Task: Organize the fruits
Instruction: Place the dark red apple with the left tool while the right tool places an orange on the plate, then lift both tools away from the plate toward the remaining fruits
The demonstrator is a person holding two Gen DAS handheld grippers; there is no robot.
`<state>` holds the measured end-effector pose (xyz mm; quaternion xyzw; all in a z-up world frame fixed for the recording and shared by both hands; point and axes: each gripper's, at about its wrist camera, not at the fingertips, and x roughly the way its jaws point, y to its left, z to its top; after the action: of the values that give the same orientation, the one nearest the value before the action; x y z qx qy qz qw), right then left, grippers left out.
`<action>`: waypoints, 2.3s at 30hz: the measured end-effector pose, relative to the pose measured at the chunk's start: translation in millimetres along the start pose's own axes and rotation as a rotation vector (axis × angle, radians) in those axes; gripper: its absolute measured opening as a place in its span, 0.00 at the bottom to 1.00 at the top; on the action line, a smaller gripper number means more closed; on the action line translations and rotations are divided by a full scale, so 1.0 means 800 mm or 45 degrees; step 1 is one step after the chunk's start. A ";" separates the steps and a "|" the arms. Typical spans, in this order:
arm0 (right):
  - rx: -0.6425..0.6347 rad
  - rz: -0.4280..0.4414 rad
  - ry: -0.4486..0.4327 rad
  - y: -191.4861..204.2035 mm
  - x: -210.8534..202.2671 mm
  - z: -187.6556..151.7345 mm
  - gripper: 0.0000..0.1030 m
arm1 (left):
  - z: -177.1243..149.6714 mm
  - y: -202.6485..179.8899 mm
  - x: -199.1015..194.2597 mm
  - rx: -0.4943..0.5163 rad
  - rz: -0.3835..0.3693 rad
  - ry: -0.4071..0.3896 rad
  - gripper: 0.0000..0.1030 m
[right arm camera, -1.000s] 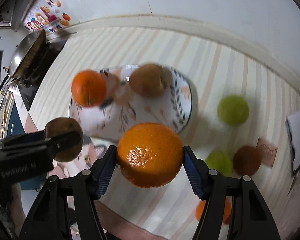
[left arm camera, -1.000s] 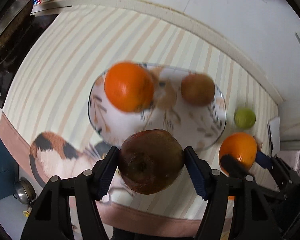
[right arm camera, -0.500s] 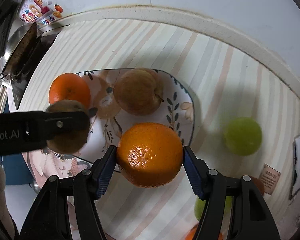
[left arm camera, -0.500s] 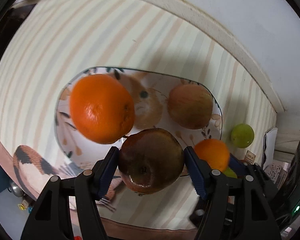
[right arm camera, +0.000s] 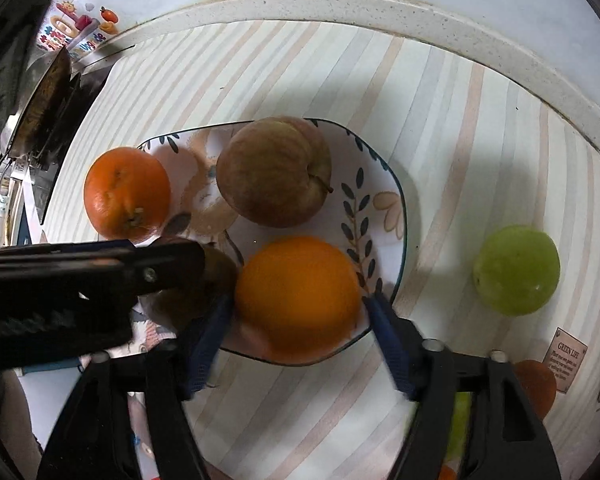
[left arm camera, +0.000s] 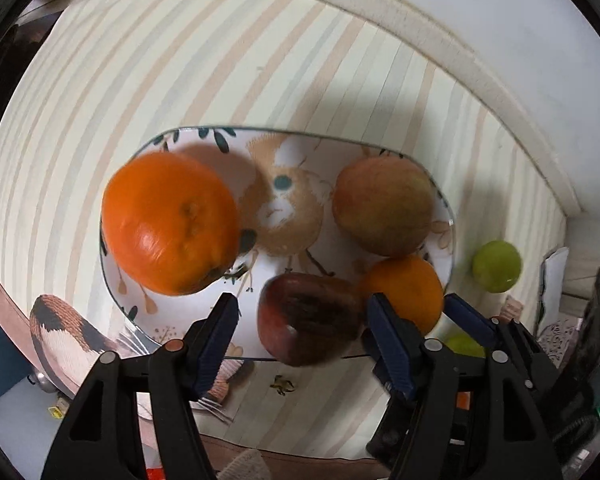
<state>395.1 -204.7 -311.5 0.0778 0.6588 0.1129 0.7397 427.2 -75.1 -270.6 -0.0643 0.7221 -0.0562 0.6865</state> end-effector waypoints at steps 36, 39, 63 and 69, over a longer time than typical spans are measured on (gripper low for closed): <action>-0.039 -0.171 -0.331 0.096 -0.219 -0.141 0.90 | -0.210 0.071 -0.176 0.075 0.192 -0.526 0.72; -0.044 -0.173 -0.376 0.106 -0.243 -0.157 0.90 | -0.230 0.071 -0.191 0.087 0.181 -0.562 0.72; 0.236 -0.055 -0.472 0.028 -0.297 -0.205 0.90 | -0.243 0.024 -0.208 0.155 0.157 -0.639 0.87; 0.423 -0.029 -0.301 -0.098 -0.237 -0.166 0.90 | -0.192 -0.041 -0.145 0.219 0.198 -0.524 0.87</action>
<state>248.3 -335.9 -167.0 0.2040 0.5778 -0.0158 0.7901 280.2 -88.5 -143.3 0.0401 0.5622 -0.0504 0.8245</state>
